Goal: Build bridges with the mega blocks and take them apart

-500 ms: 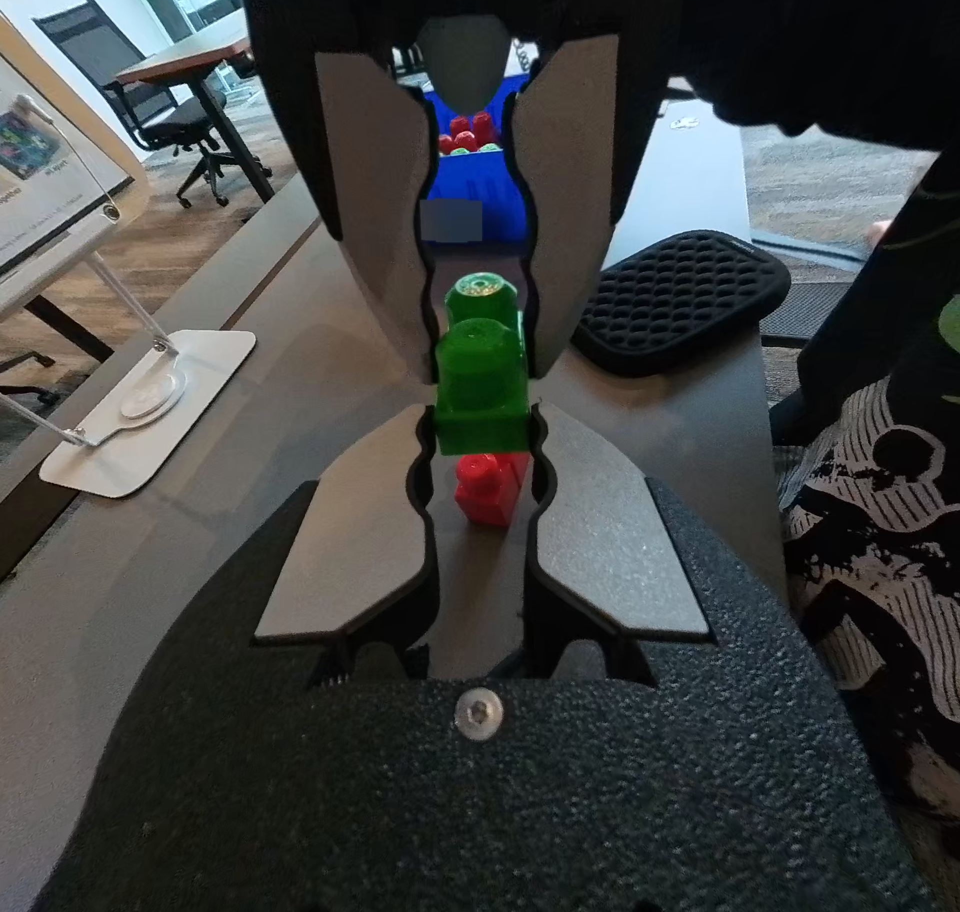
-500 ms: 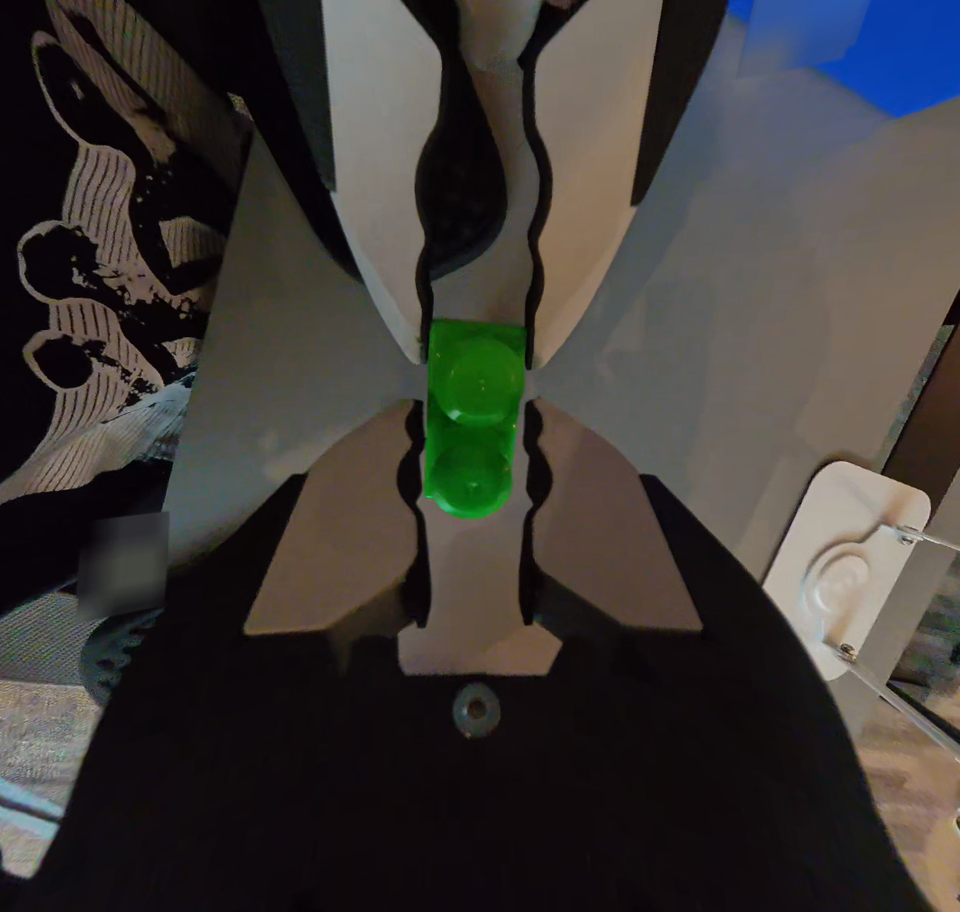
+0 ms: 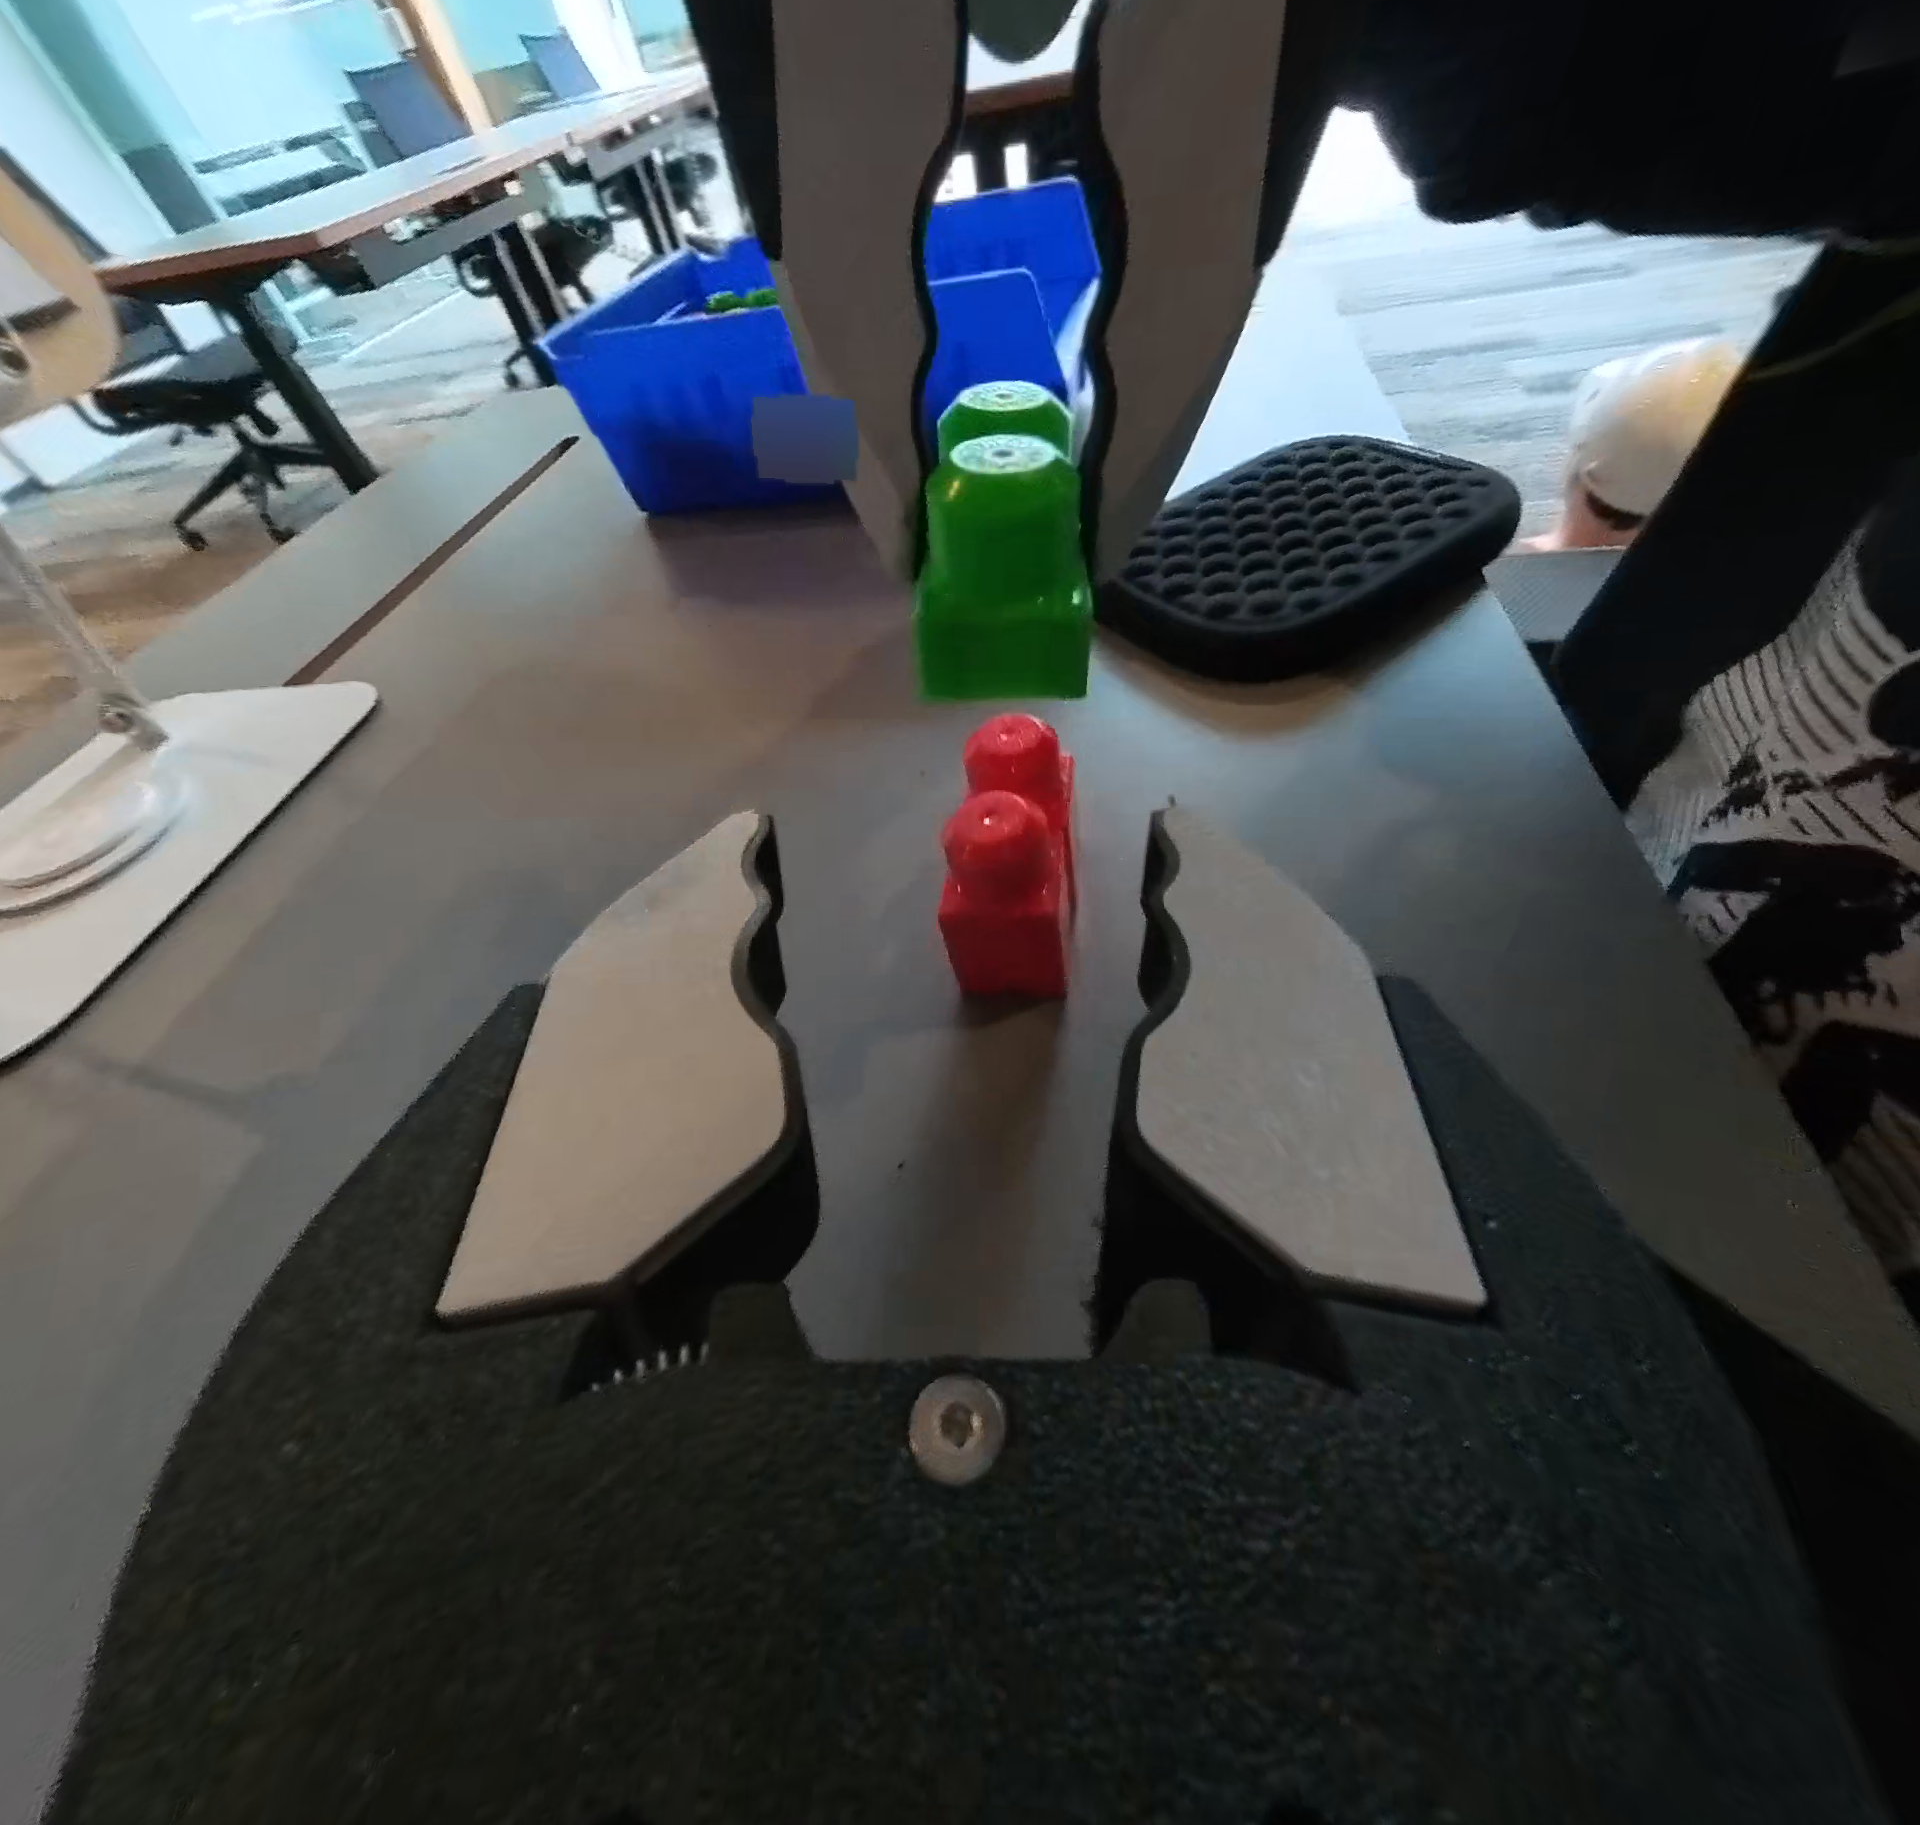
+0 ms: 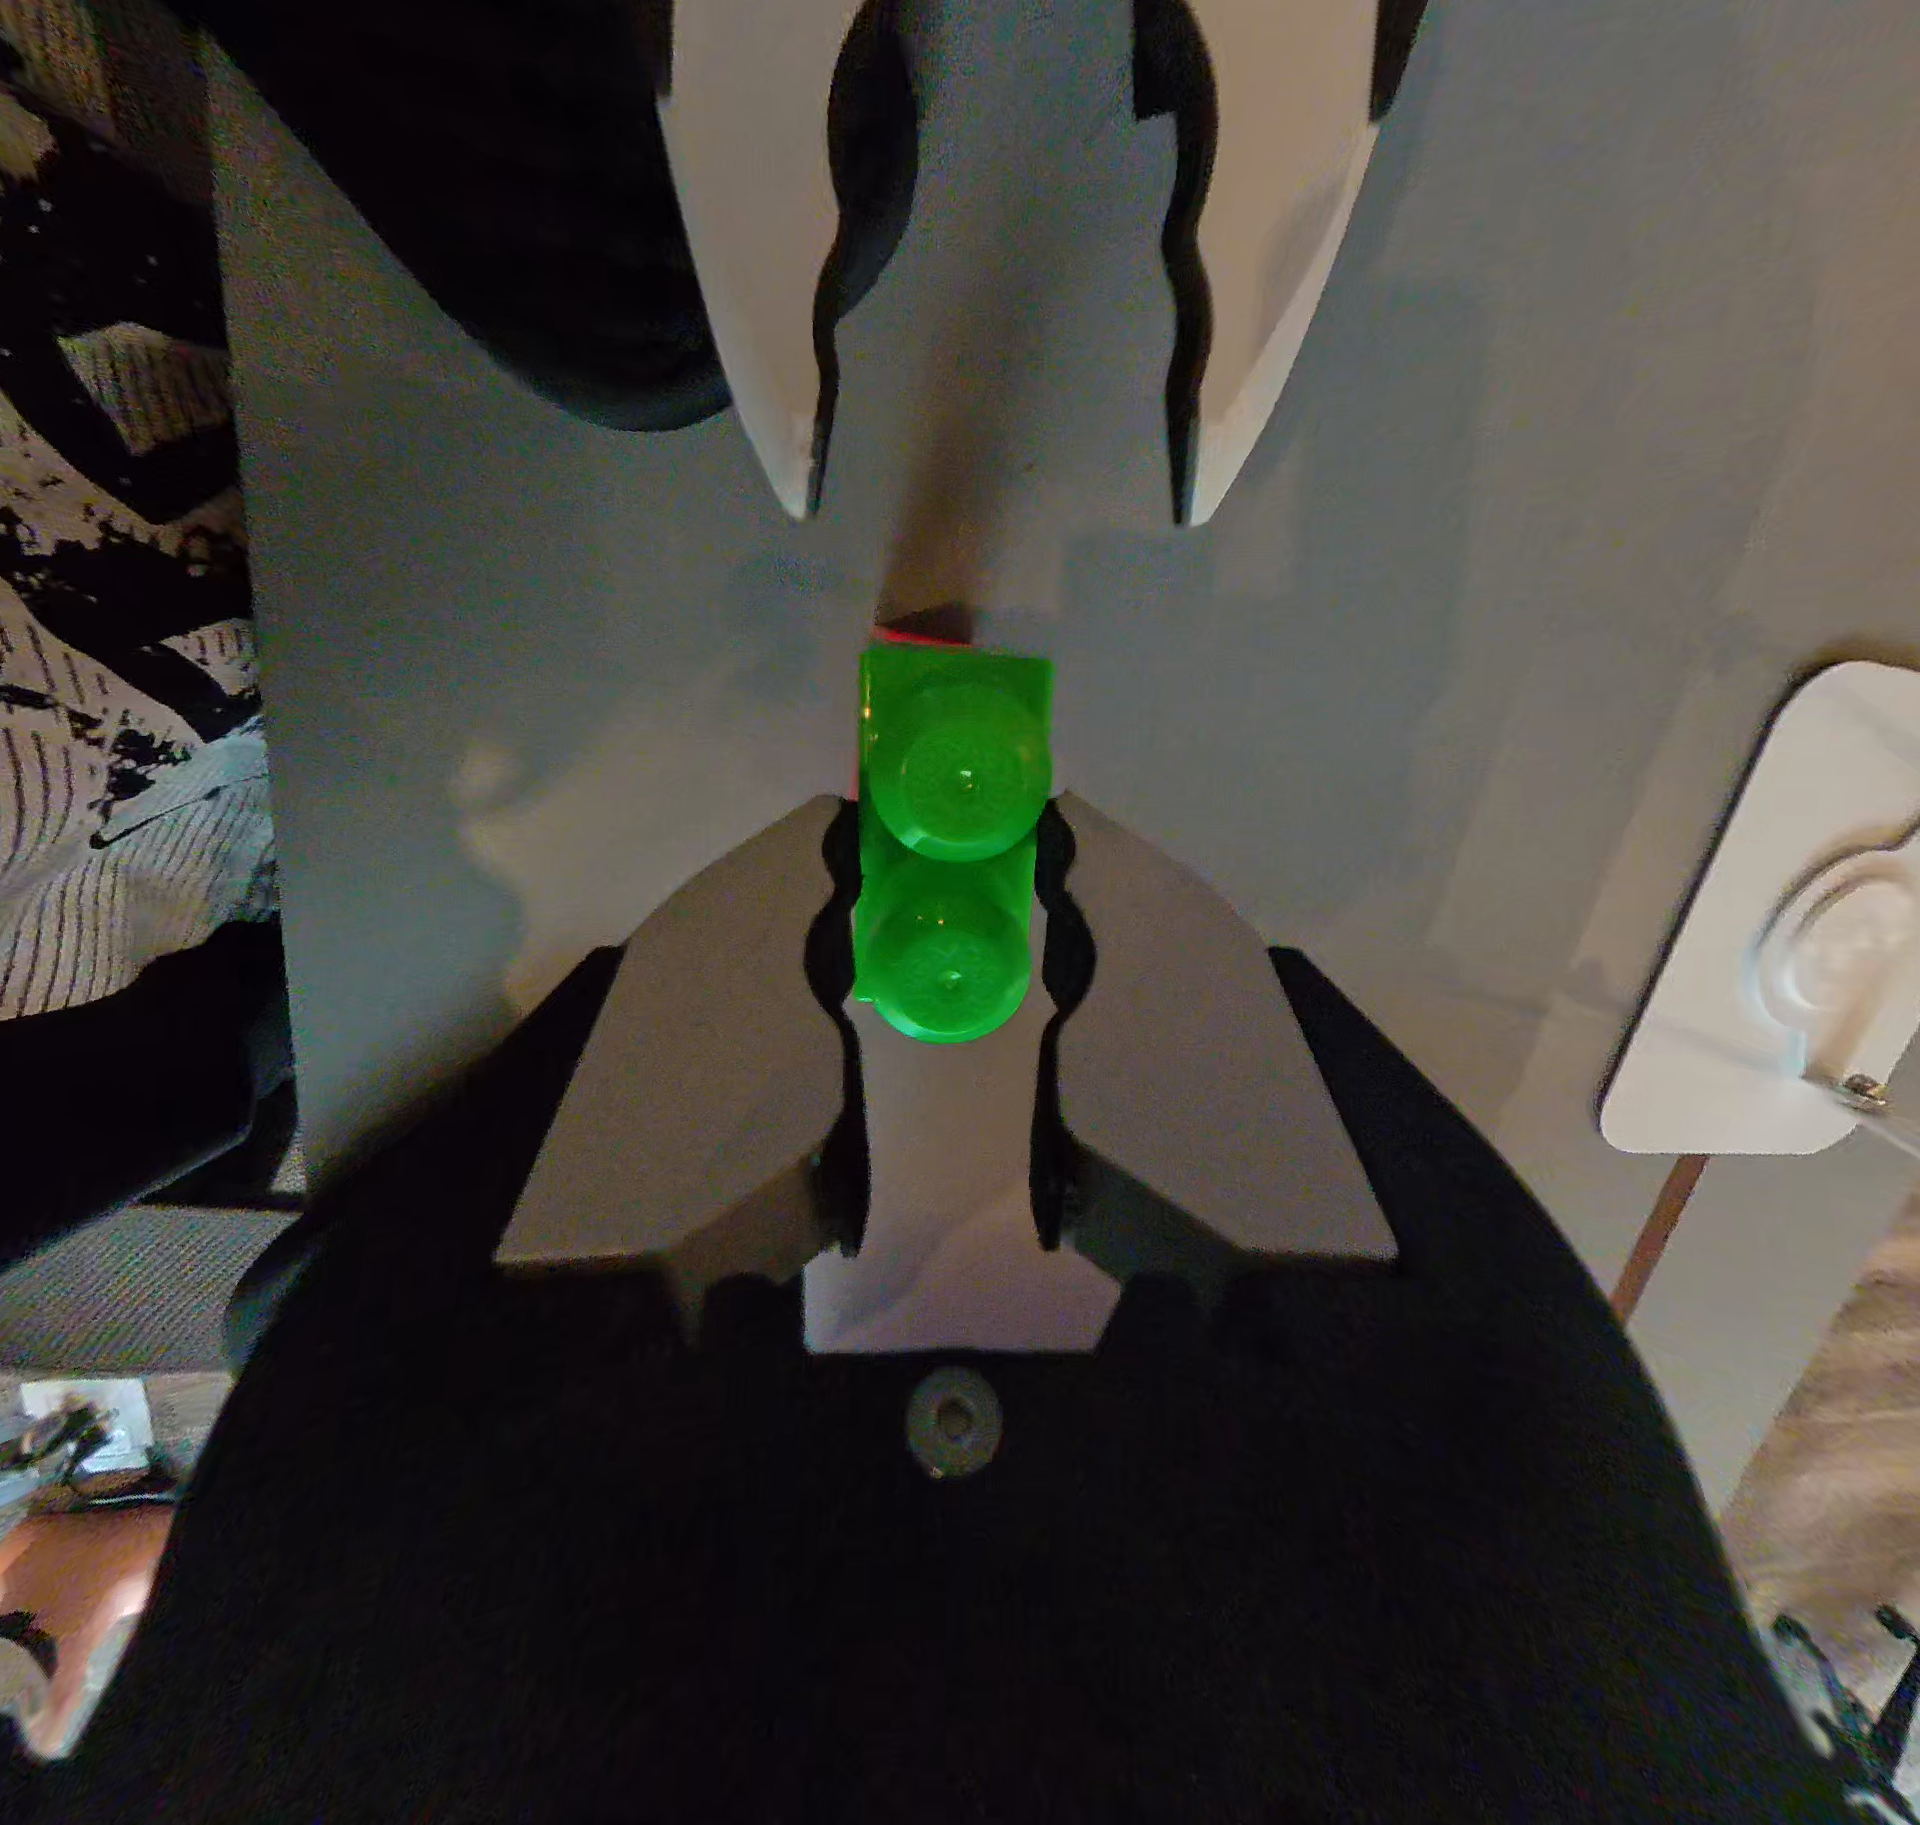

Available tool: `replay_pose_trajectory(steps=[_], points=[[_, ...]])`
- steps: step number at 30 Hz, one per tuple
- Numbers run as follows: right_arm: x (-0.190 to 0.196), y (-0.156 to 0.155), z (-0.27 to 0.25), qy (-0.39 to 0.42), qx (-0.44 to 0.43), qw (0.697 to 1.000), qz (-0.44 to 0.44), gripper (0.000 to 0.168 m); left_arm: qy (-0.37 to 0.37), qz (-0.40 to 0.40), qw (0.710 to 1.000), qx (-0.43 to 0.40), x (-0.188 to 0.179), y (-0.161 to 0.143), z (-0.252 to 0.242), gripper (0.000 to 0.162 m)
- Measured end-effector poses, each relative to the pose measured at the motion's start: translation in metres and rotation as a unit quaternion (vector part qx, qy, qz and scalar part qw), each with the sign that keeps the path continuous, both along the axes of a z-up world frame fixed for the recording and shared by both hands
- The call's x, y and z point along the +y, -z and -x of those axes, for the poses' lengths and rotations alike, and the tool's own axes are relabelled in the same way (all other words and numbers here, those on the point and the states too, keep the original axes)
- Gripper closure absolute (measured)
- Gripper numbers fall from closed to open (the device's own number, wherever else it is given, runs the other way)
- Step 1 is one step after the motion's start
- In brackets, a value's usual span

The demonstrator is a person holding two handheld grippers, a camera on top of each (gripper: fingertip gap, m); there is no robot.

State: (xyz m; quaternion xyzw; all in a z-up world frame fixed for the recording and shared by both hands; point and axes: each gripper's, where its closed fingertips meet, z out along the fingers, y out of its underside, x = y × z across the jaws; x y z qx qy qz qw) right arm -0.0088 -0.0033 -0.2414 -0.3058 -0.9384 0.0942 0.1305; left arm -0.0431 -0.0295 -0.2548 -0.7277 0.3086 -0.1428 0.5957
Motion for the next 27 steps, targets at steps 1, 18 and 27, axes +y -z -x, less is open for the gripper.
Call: replay_pose_trajectory(steps=[1,18,27], points=[[0.001,0.003,0.001,0.003,0.001,1.000,0.002,0.136,0.008,0.002,1.000,-0.002,-0.001,0.004,0.003,0.092],[0.006,0.041,0.009,0.027,-0.025,0.999,0.002,0.136,0.016,0.007,0.998,-0.052,-0.006,0.024,0.033,0.094],[0.006,0.049,0.008,0.037,-0.035,0.999,0.003,0.136,0.016,0.007,0.999,-0.051,-0.006,0.025,0.033,0.097]])
